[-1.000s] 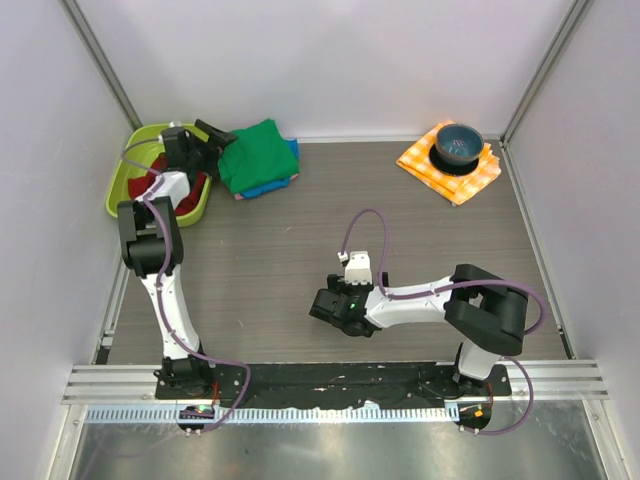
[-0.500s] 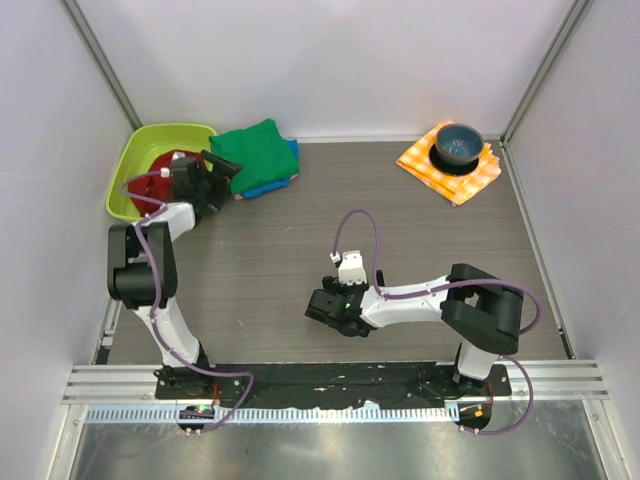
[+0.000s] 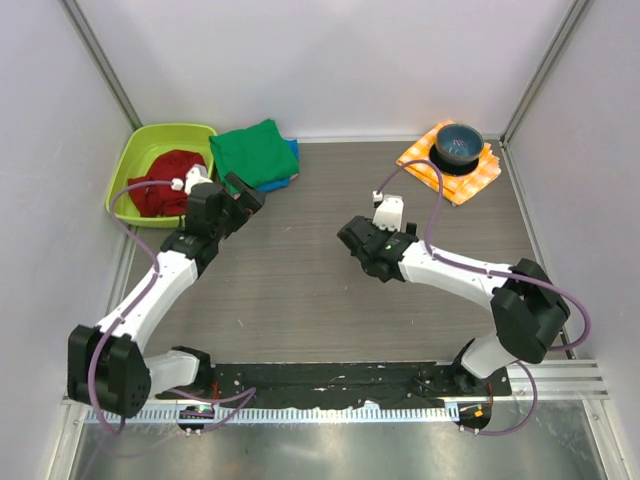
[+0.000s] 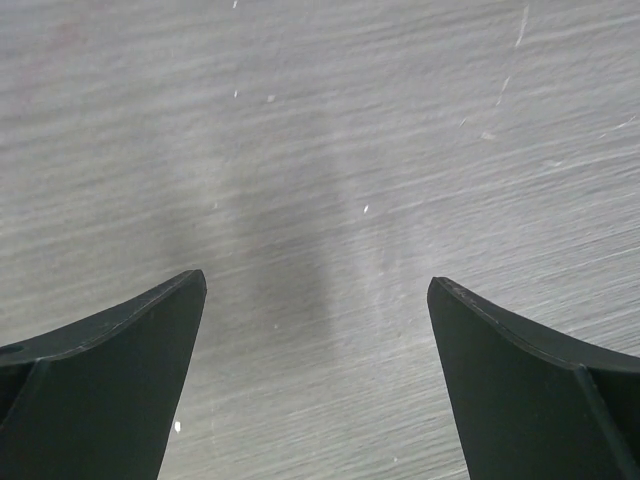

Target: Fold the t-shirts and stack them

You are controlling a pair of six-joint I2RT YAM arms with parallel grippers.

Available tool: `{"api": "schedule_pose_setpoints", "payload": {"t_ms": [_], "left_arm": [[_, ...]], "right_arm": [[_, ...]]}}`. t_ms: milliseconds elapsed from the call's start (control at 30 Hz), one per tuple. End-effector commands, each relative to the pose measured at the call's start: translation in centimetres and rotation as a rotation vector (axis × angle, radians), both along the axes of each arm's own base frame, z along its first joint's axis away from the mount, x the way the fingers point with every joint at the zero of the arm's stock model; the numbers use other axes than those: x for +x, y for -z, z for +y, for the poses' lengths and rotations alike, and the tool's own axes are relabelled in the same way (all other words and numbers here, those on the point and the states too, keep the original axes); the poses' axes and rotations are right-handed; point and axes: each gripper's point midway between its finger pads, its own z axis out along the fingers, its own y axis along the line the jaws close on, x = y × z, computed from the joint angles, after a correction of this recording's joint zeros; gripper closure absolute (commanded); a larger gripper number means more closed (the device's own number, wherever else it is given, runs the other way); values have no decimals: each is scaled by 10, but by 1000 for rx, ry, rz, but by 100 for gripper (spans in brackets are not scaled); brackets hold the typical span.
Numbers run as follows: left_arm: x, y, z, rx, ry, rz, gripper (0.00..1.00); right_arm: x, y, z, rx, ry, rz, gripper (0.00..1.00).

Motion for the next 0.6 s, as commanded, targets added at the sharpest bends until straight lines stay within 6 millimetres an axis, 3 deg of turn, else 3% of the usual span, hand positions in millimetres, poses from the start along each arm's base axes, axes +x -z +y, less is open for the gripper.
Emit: {"api": "schedule_pose_setpoints", "payload": {"t_ms": [0,67,233,400,467,500,567], "left_arm": [[-42,18,10,191,17,108,0],[-54,25,13,258,24,142,0],[-78,29,8,328,64,162,0],[-95,19,7,395,58,132,0],[-101,6,6,401,63,90,0],[-102,1,8,404,50,76,0],[-104,-10,9,404,52,52,0]], "right_arm": [[20,-43,-16,-25,48,-91,0],[25,-41,-26,-35,74,-67,0],[34,-64,-33,-16,79,-107,0],[47,-110,-37,-25,54,-166,0],[52,-125,-36,-19,3,-177,0],[57,-144,-32,10,-2,-207,1],[63,-161,-41,-41,44,-234,0]]}}
